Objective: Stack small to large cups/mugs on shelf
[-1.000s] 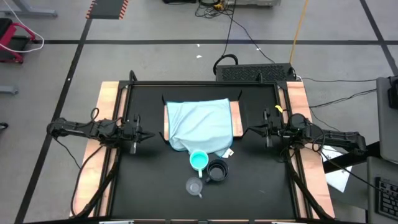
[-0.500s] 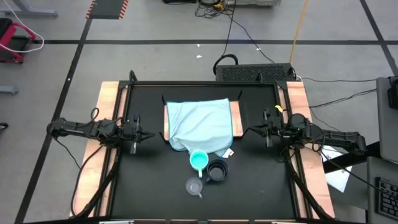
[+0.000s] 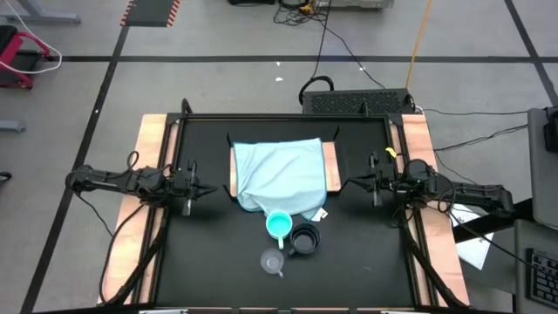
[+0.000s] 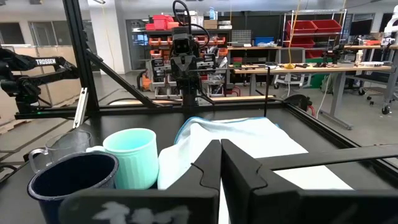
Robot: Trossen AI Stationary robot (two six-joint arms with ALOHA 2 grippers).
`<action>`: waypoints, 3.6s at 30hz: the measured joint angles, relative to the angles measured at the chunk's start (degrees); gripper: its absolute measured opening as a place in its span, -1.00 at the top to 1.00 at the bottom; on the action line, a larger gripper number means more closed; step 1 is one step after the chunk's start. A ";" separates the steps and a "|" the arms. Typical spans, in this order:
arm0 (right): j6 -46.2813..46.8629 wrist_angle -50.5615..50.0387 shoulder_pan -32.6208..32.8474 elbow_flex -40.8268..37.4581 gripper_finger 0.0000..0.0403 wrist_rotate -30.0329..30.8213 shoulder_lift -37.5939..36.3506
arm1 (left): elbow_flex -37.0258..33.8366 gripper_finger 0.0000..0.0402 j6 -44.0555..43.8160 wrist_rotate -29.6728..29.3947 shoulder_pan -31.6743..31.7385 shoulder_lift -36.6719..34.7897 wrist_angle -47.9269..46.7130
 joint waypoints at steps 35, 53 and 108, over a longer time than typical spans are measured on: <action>0.00 3.66 -0.02 -0.01 1.00 0.07 0.00 | -0.02 0.98 -0.26 0.04 -0.01 0.03 4.85; 1.97 3.98 -0.02 -0.02 1.00 0.03 0.00 | 0.01 0.98 2.05 2.31 0.02 0.03 12.11; -17.17 -23.04 28.12 47.30 1.00 7.44 56.66 | 0.01 0.98 -0.04 8.04 0.02 0.05 13.25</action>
